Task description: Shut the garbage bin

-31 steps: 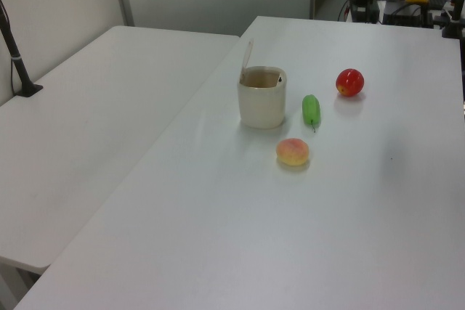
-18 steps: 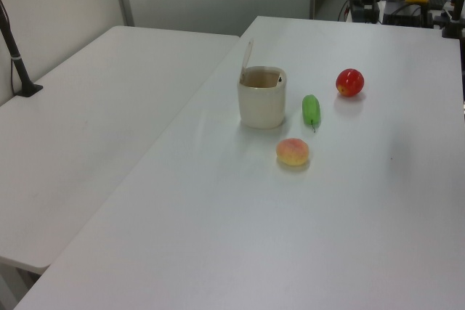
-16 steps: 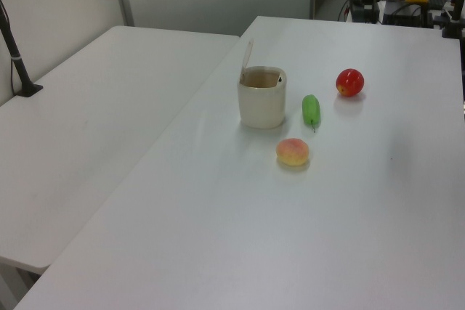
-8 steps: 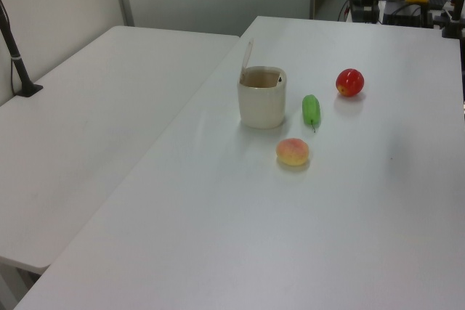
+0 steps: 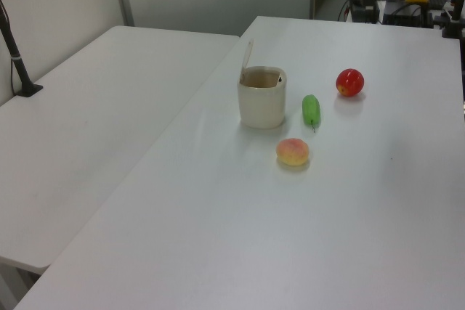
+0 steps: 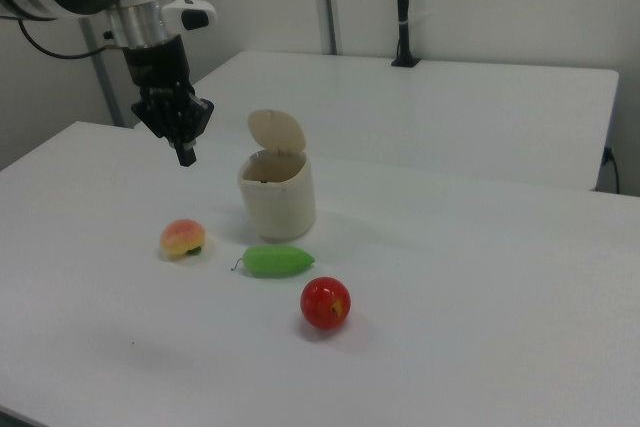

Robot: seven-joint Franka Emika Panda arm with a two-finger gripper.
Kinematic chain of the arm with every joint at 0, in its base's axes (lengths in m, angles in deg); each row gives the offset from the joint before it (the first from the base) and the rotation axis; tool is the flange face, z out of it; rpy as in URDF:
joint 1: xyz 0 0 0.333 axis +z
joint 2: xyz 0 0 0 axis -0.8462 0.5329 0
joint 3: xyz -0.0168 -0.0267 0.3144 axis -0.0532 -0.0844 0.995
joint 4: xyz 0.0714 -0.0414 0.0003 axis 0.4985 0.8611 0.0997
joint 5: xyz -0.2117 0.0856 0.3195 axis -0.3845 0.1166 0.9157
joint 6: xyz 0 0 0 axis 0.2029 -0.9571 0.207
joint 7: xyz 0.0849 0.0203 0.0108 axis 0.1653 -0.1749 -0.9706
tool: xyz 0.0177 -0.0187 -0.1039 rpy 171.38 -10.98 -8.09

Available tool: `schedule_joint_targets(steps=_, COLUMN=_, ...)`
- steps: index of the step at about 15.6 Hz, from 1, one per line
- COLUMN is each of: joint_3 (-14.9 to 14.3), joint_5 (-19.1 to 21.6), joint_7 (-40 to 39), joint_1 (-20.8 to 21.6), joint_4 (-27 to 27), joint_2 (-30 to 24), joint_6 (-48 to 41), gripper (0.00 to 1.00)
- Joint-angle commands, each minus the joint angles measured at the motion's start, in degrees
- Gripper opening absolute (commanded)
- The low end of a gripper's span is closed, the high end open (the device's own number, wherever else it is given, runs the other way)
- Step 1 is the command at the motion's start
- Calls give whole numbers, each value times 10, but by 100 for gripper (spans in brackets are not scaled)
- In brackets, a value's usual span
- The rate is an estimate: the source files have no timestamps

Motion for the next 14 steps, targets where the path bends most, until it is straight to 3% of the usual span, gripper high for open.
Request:
schedule_joint_targets(steps=1, joint_3=-1, joint_5=11, joint_7=0, joint_1=6, joint_4=5, joint_2=2, joint_6=2, gripper=0)
schedule_joint_targets(steps=7, joint_3=-1, joint_5=35, joint_7=12, joint_1=6, joint_4=-27, joint_2=33, joint_6=21, gripper=0)
schedule_joint_targets(steps=12, joint_3=-1, joint_5=42, joint_7=27, joint_1=19, joint_4=-32, joint_2=52, joint_6=83, gripper=0)
schedule_joint_targets(steps=14, joint_3=-1, joint_5=56, joint_7=27, joint_1=23, joint_4=-59, joint_2=72, joint_6=125, gripper=0)
